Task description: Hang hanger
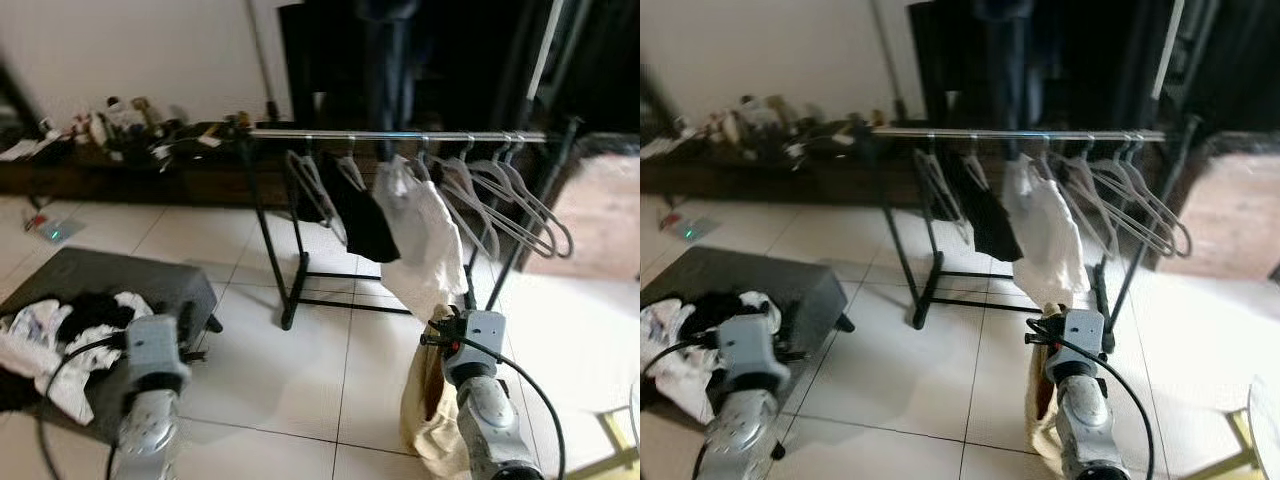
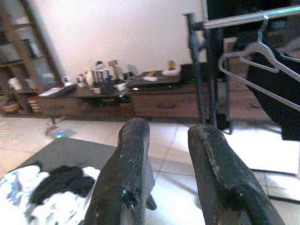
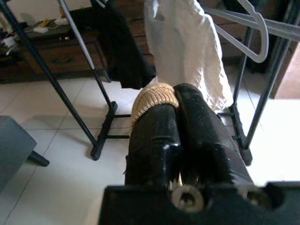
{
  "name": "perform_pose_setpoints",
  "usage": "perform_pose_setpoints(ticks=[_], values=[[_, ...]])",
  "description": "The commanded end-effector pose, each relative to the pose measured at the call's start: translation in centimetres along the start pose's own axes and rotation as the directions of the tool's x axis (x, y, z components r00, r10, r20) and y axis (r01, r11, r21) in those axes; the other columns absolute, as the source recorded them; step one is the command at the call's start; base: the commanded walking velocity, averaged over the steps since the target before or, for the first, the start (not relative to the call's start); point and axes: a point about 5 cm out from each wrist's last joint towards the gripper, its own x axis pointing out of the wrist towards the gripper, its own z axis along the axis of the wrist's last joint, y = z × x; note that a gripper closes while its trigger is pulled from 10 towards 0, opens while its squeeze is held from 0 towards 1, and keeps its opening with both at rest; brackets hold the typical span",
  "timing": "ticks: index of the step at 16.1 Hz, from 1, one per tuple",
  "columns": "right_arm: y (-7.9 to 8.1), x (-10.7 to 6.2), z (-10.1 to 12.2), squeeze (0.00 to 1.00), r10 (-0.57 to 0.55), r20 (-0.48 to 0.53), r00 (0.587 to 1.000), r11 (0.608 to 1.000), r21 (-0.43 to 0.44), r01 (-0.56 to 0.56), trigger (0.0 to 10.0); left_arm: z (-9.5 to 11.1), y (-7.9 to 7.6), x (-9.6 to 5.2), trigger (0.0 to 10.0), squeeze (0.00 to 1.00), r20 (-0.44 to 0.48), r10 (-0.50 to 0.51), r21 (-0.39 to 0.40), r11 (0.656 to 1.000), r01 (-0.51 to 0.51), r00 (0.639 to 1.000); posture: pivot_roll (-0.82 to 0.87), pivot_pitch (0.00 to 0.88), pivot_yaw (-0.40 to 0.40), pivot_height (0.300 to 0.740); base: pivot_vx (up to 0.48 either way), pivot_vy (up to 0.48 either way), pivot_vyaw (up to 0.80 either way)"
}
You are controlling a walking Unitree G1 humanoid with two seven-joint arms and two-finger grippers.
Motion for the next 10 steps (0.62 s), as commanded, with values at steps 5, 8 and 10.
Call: perform_pose_setpoints(ticks=[5,8,10], values=[[1.3,0.3,0.8,0.00,0.113,0.035,0.993,0.993,-0.038,-0.111,10.0,0.8,0.4,-0.5,10.0,0.00,0.037,0.011,0.017,1.000,-0.012,0.999,0.01,0.016,-0.035,0.740,0.000,0.000,0.00],[0.7,0.0,0.9,0.00,0.072,0.051,0.996,0.997,-0.020,-0.071,10.0,1.3,-1.7,0.0,10.0,0.00,0.039,-0.137,0.029,0.990,0.136,0.990,-0.03,0.009,-0.004,0.740,0.000,0.000,0.00],[0.1,-0.6,0.2,0.00,0.046,0.035,0.998,0.999,-0.015,-0.046,10.0,1.3,-2.2,-0.1,10.0,0.00,0.036,-0.136,0.005,0.991,0.136,0.990,-0.04,0.013,-0.007,0.740,0.000,0.000,0.00]])
